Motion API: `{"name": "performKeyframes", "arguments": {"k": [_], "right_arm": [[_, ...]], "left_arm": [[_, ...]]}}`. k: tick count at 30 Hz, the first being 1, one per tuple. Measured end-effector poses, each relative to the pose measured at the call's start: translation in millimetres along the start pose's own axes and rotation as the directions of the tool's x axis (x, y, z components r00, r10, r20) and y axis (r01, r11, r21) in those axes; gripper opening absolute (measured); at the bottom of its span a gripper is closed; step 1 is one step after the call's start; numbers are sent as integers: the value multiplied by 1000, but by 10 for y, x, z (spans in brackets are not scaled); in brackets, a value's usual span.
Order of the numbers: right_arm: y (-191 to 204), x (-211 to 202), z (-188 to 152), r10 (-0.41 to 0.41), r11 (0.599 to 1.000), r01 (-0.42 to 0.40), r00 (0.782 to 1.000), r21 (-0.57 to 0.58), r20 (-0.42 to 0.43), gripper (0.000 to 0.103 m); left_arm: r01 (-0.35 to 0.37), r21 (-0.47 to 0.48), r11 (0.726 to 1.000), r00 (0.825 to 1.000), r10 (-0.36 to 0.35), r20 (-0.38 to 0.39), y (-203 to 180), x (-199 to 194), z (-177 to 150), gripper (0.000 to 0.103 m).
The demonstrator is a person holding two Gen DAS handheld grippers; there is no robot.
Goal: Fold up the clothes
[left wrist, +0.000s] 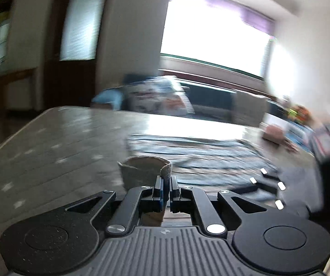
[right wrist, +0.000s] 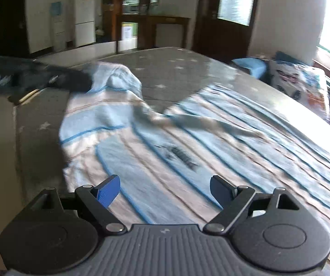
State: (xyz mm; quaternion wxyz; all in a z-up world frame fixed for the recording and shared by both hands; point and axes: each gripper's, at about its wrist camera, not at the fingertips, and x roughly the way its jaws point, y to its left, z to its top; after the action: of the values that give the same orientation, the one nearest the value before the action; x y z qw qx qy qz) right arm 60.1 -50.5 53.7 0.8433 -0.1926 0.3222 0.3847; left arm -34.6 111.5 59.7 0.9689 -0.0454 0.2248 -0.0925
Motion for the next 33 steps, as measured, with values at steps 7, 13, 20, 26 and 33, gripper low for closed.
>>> {"name": "performKeyframes", "arguments": {"k": [7, 13, 20, 26, 33], "right_arm": [[-452, -292, -265, -95, 988, 96, 995, 118, -19, 87], [-569, -345, -363, -103, 981, 105, 994, 162, -24, 87], [-486, -349, -193, -43, 985, 38, 999, 167, 31, 82], [-278, -145, -101, 56, 988, -56, 998, 144, 8, 65], [-69, -43, -88, 149, 981, -146, 989, 126, -11, 38]], "left_arm": [[188, 147, 971, 976, -167, -140, -405, 271, -226, 5], [234, 192, 953, 955, -189, -227, -491, 302, -334, 9], [90, 164, 982, 981, -60, -182, -217, 249, -211, 9], [-36, 208, 978, 958, 92, -270, -41, 475, -442, 10], [-53, 203, 978, 964, 103, -245, 1, 414, -417, 12]]}}
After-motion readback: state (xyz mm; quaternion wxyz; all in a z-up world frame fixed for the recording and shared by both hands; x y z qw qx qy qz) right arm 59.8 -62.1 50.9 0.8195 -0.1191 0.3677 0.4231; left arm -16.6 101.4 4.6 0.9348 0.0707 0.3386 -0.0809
